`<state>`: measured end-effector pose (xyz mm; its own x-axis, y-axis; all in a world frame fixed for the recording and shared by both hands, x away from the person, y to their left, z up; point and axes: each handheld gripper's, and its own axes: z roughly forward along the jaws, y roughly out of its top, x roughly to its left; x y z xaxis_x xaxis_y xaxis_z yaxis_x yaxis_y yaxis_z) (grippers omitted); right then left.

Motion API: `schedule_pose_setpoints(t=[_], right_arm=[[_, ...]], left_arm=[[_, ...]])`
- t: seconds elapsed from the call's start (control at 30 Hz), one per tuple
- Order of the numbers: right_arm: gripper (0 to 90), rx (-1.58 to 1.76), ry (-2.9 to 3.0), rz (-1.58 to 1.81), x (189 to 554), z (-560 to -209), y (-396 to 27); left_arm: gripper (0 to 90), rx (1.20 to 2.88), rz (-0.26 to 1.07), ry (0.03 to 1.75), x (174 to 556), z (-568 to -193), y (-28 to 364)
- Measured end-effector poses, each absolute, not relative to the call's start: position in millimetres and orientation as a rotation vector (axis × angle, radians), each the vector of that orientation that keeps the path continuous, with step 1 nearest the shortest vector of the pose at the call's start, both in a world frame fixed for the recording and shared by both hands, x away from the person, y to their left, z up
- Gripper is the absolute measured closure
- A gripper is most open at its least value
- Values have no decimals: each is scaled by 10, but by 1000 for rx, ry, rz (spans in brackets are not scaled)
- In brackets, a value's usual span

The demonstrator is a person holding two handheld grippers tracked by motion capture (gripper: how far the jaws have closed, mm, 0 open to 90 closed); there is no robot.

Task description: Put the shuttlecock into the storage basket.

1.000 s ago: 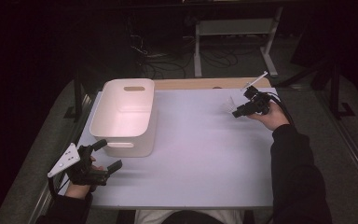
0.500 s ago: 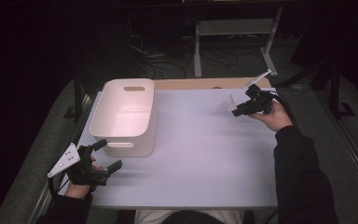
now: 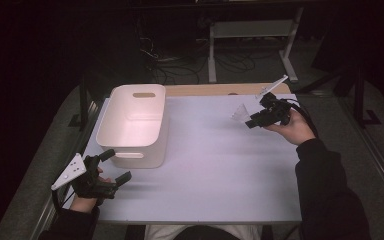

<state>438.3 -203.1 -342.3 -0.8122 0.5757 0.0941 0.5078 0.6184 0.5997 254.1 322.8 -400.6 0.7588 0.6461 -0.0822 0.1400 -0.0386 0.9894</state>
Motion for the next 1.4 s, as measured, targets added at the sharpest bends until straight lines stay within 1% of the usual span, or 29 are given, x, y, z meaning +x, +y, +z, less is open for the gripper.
schedule_pose_setpoints(t=[0.4,0.83,1.4], right_arm=[[643,830,2759,989,4276,-3348,-1772],[643,778,2783,1004,4245,-3268,-1636],[643,667,2803,1012,4201,-2921,-1372]], left_arm=[[0,1584,456,649,2543,-4006,3227],[0,1585,456,647,2544,-4006,3227],[0,1584,457,645,2544,-4006,3226]])
